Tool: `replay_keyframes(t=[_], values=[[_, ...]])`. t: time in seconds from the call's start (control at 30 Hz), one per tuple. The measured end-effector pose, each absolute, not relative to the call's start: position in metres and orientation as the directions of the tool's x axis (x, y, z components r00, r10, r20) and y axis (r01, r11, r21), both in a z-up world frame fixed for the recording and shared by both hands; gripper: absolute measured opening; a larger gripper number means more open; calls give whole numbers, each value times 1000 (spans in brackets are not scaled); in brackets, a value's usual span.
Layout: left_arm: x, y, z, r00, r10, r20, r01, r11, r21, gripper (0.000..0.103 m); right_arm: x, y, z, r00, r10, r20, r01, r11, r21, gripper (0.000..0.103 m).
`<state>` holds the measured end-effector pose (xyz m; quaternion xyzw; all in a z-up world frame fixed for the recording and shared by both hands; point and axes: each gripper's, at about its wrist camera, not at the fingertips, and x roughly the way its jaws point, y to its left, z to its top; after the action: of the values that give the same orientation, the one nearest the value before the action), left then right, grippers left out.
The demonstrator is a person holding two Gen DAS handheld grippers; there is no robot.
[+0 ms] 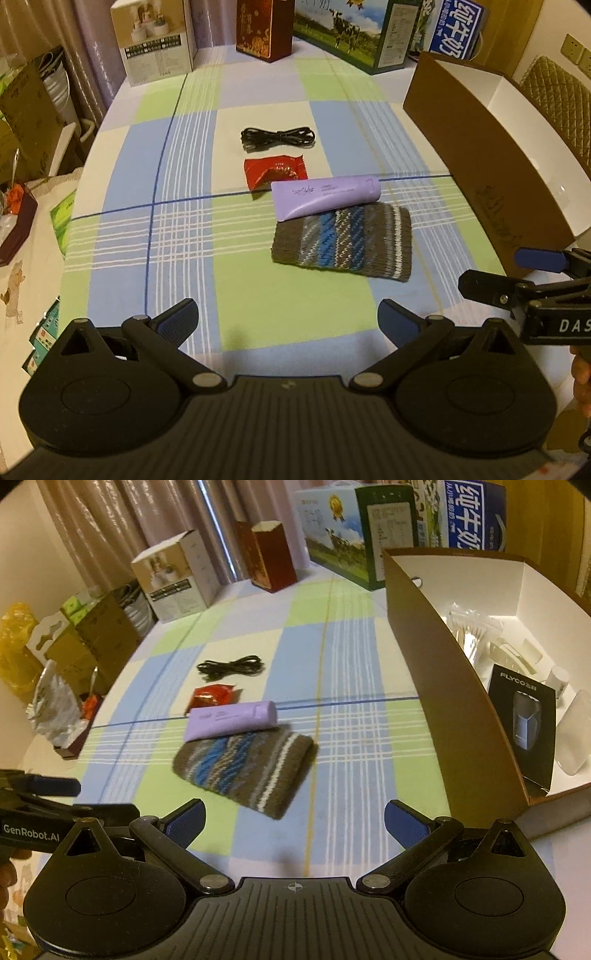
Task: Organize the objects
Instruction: 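Withdraw both open tools from the cardboard box back over the sock and tube, then grasp the striped knitted sock with left tool and lift it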
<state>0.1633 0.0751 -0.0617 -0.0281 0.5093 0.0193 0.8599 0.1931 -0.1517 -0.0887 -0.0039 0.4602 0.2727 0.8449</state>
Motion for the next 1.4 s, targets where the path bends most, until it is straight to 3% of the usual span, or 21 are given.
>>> replay_keyframes(t=[0.1,0.2,0.8,0.87,0.9,0.93,0.97,1.0,1.03,1.3,1.37,1.4], values=[[172,77,-74,453,-14,-892,-74,996,-53,102,202,-149,-95,433,452,-780,-470,851,232,99],[180,76,-85,442,-33,-896,-85,993,-78,102,212,-144,-101,419,460,-783,-486,842,234,89],[216,107,-121,372,90,-924,-201,979,15,101,258,-84,-151,351,540,-765,-643,733,222,89],[216,115,-121,368,99,-925,-214,977,19,101,256,-79,-155,331,538,-775,-667,714,210,75],[216,118,-121,367,102,-924,-219,976,21,101,253,-78,-155,348,529,-774,-680,711,180,62],[216,121,-121,367,105,-924,-222,975,22,101,251,-78,-155,337,539,-772,-699,693,179,42],[216,123,-121,365,107,-925,-227,974,23,101,250,-80,-155,307,559,-770,-705,678,211,31],[216,125,-121,364,108,-925,-230,973,23,101,248,-83,-154,281,572,-770,-694,675,249,22],[216,126,-121,364,107,-925,-233,972,21,101,245,-85,-154,274,572,-773,-690,677,256,20],[211,121,-120,361,74,-930,-208,978,-3,101,200,-119,-146,142,599,-788,-720,608,333,18],[207,118,-119,363,60,-930,-192,981,-11,101,189,-129,-144,96,603,-792,-710,599,370,23],[205,116,-118,362,52,-931,-185,983,-17,101,184,-135,-144,95,594,-799,-695,614,374,35]])
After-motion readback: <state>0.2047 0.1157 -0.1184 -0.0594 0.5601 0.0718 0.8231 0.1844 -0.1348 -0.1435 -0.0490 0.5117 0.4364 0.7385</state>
